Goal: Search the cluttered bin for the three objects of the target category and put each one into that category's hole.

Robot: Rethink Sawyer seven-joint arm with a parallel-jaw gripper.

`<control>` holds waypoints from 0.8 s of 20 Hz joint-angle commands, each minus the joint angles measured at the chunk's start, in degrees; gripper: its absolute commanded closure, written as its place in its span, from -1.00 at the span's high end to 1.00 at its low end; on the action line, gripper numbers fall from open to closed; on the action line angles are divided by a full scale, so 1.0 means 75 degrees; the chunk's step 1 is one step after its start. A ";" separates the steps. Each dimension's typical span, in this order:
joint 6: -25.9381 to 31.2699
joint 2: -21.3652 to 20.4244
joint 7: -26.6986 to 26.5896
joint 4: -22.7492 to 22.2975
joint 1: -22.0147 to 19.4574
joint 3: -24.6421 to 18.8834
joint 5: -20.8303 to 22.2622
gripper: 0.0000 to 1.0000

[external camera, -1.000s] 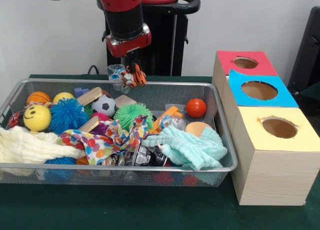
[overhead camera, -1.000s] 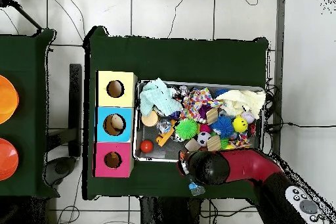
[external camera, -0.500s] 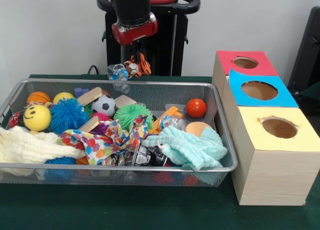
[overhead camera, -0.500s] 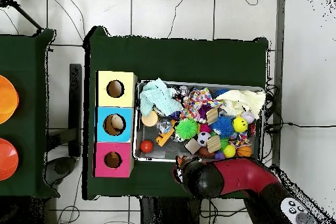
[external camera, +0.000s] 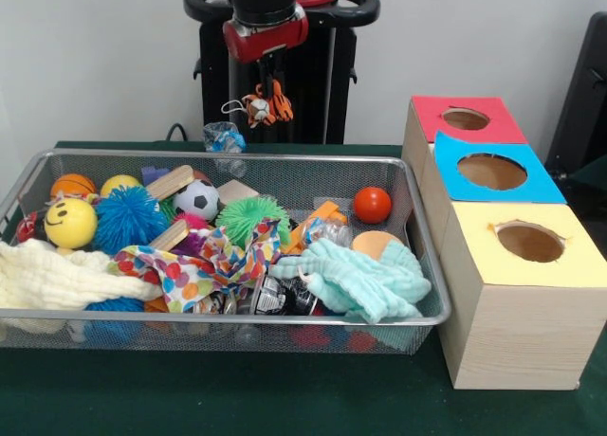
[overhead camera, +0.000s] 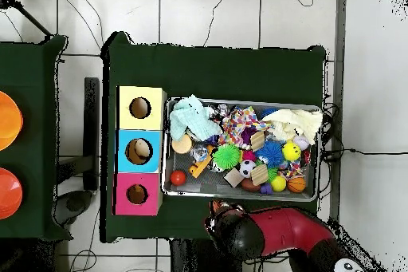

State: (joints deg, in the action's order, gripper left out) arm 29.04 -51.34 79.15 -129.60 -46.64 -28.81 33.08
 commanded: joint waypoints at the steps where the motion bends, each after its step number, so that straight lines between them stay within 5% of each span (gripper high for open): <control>1: -0.1045 0.0095 0.1438 -0.0263 0.0249 0.0518 0.0108 -1.00; 7: -0.1653 0.0210 0.1496 -0.0488 0.0475 0.1005 0.0273 -1.00; 16: -0.2847 0.0545 0.2012 -0.0888 0.1580 0.2204 0.0232 -1.00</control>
State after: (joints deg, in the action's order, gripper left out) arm 15.44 -49.35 79.30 -134.78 -38.06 -18.14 33.01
